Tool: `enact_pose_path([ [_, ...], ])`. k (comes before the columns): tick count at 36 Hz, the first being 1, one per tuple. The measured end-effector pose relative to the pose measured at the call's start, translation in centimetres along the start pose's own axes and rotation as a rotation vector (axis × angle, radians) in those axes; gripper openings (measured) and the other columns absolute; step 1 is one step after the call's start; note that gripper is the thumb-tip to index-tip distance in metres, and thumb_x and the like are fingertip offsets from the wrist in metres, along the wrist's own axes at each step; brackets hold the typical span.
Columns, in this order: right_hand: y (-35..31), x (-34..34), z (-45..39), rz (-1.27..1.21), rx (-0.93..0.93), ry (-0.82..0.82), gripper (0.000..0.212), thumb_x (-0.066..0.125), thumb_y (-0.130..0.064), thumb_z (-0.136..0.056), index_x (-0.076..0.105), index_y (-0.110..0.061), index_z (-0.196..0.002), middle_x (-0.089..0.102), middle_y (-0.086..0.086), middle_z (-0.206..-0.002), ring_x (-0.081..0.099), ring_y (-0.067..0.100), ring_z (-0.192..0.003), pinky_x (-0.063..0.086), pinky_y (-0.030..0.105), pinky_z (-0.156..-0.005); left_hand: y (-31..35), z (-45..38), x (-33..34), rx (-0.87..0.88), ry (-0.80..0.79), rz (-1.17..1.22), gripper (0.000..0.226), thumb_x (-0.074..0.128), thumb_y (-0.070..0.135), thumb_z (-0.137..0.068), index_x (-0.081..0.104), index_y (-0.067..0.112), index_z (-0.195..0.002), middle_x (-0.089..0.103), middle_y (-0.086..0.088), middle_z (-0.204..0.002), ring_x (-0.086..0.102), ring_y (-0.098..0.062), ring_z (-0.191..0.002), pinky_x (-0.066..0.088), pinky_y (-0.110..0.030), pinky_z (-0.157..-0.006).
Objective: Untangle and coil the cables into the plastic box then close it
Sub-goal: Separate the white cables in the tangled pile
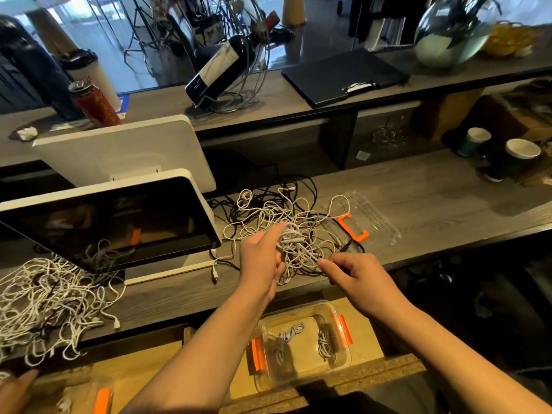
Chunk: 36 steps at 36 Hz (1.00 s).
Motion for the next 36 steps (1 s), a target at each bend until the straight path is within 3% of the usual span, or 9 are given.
enact_pose_path([
  [4,-2.0,1.6,0.5,0.113,-0.102,-0.065,0.046,0.046,-0.048,-0.097,0.058,-0.016,-0.066,0.053,0.003,-0.055,0.049,0.018,-0.055,0.037,0.033,-0.055,-0.2,-0.4,-1.0,0.024,0.112,-0.005,0.017,0.063,0.019,-0.096,0.063,0.006,-0.085,0.031,0.002,-0.047,0.025,-0.011,-0.038,0.019,-0.022,-0.038],
  [7,-3.3,3.1,0.8,0.179,-0.182,-0.134,0.041,0.047,-0.044,-0.1,0.052,-0.023,-0.066,0.05,-0.003,-0.055,0.046,0.014,-0.052,0.038,0.034,-0.055,0.3,-0.3,-1.4,0.11,0.219,-0.11,0.026,0.062,0.018,-0.092,0.05,0.01,-0.07,0.03,-0.008,-0.053,0.026,-0.019,-0.049,0.02,-0.028,-0.047],
  [10,-4.0,3.8,1.0,0.233,-0.244,-0.175,0.037,0.047,-0.043,-0.101,0.041,-0.033,-0.066,0.042,-0.011,-0.053,0.039,0.006,-0.05,0.037,0.034,-0.055,1.5,0.3,-0.7,0.243,0.271,-0.26,0.035,0.062,0.017,-0.089,0.043,0.012,-0.06,0.029,-0.006,-0.055,0.025,-0.017,-0.053,0.018,-0.029,-0.05],
  [14,-4.9,3.5,1.4,0.214,-0.307,-0.247,0.027,0.046,-0.04,-0.1,0.046,-0.031,-0.074,0.043,-0.013,-0.059,0.041,0.006,-0.056,0.04,0.035,-0.058,1.9,0.8,1.2,0.353,0.224,-0.416,0.049,0.062,0.017,-0.087,0.033,0.02,-0.049,0.024,0.005,-0.048,0.019,-0.013,-0.05,0.016,-0.03,-0.048],
  [19,-3.8,0.0,1.2,0.102,-0.293,-0.213,0.027,0.043,-0.036,-0.094,0.048,-0.021,-0.073,0.047,-0.009,-0.06,0.047,0.011,-0.059,0.035,0.032,-0.057,0.0,0.4,2.4,0.349,0.167,-0.625,0.048,0.062,0.02,-0.088,0.039,0.019,-0.045,0.029,0.003,-0.045,0.024,-0.015,-0.046,0.021,-0.031,-0.051],
  [22,-2.9,-2.0,0.7,0.068,-0.296,-0.177,0.034,0.038,-0.042,-0.096,0.058,-0.019,-0.083,0.054,-0.013,-0.071,0.053,0.008,-0.07,0.039,0.025,-0.062,-1.1,0.4,3.9,0.301,0.047,-0.747,0.045,0.062,0.019,-0.088,0.045,0.019,-0.046,0.034,0.001,-0.046,0.027,-0.016,-0.046,0.022,-0.031,-0.05],
  [25,-1.7,-3.9,-0.1,0.087,-0.293,-0.102,0.028,0.041,-0.04,-0.101,0.063,-0.024,-0.097,0.054,-0.021,-0.082,0.054,-0.002,-0.079,0.04,0.015,-0.069,-2.2,0.5,6.2,0.212,-0.121,-0.854,0.052,0.062,0.028,-0.095,0.048,0.018,-0.046,0.038,0.003,-0.045,0.028,-0.014,-0.044,0.025,-0.031,-0.049],
  [29,0.0,-6.0,-1.2,0.113,-0.286,-0.013,0.014,0.055,-0.023,-0.1,0.067,-0.017,-0.098,0.054,-0.021,-0.082,0.054,-0.003,-0.079,0.038,0.008,-0.07,-3.1,0.8,7.7,0.142,-0.219,-0.832,0.059,0.06,0.038,-0.099,0.042,0.021,-0.045,0.034,0.004,-0.045,0.023,-0.012,-0.041,0.021,-0.031,-0.051],
  [36,1.8,-8.0,-2.1,0.071,-0.246,0.037,0.019,0.059,-0.032,-0.096,0.073,-0.018,-0.093,0.065,-0.015,-0.076,0.061,0.004,-0.072,0.044,0.015,-0.064,-2.5,2.4,9.0,0.142,-0.242,-0.72,0.057,0.053,0.043,-0.102,0.047,0.02,-0.05,0.041,0.006,-0.039,0.036,-0.011,-0.036,0.032,-0.026,-0.047],
])
Point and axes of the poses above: each hand's wrist, its own z-axis away from the middle knuckle, its own x-axis out of the palm, y = z × x, the point moved 10 cm from there along -z, towards the middle knuckle
